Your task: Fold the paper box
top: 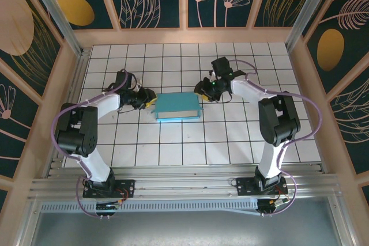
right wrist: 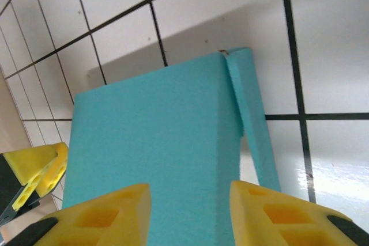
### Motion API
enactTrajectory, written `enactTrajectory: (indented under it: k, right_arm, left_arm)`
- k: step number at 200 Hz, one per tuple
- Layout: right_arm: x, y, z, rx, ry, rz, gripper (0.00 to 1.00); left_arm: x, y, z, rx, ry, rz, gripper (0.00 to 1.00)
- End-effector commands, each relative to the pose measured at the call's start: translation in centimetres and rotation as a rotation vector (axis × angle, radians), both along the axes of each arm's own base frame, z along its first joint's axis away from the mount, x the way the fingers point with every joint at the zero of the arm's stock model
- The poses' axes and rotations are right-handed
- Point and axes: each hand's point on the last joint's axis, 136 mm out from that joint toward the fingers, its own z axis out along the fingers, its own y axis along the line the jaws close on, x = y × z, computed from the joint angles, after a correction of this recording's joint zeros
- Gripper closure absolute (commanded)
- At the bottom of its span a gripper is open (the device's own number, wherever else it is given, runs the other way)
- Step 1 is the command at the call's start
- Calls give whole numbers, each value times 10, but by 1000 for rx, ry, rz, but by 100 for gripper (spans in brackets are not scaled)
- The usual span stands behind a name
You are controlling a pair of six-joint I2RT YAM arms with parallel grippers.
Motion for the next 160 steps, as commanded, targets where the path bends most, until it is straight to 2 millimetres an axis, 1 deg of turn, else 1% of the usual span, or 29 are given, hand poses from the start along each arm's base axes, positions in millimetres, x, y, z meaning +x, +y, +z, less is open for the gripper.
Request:
enactTrajectory:
  k: [1,18,38,62,63,64,66,76,111,140,160]
  right_arm:
    - [-4,2,8,-46,-27,24,59]
    - [-6,2,-1,-67,-13,25,59]
    - [-9,4,-7,-73,-3,35,59]
    - [-13,6,-13,-82,6,44,62]
    - [-13,6,-13,-82,5,45,62]
    - [-13,6,-13,-82,5,44,62]
    - [-13,6,-13,-83,4,44,63]
    - [-14,5,-16,-94,6,43,64]
    - [-15,2,-21,-102,4,36,72]
    - [-18,2,-26,-105,15,38,73]
    - [-21,2,-31,-115,18,38,73]
  left_arm:
    - [-1,-1,16,7,-27,-18,69]
    - [-4,-4,14,7,-22,-31,68]
    - [-10,-11,7,14,-7,-58,69]
    - [-14,-14,2,37,0,-70,72]
    - [-14,-14,1,38,0,-70,73]
    - [-15,-14,-5,42,15,-68,73]
    - [-15,-14,-9,45,24,-69,73]
    - [-16,-13,-13,51,27,-65,76]
    - [-14,-13,-14,52,25,-59,83]
    - [-14,-13,-17,55,31,-57,87]
    - [-13,-14,-19,53,33,-59,87]
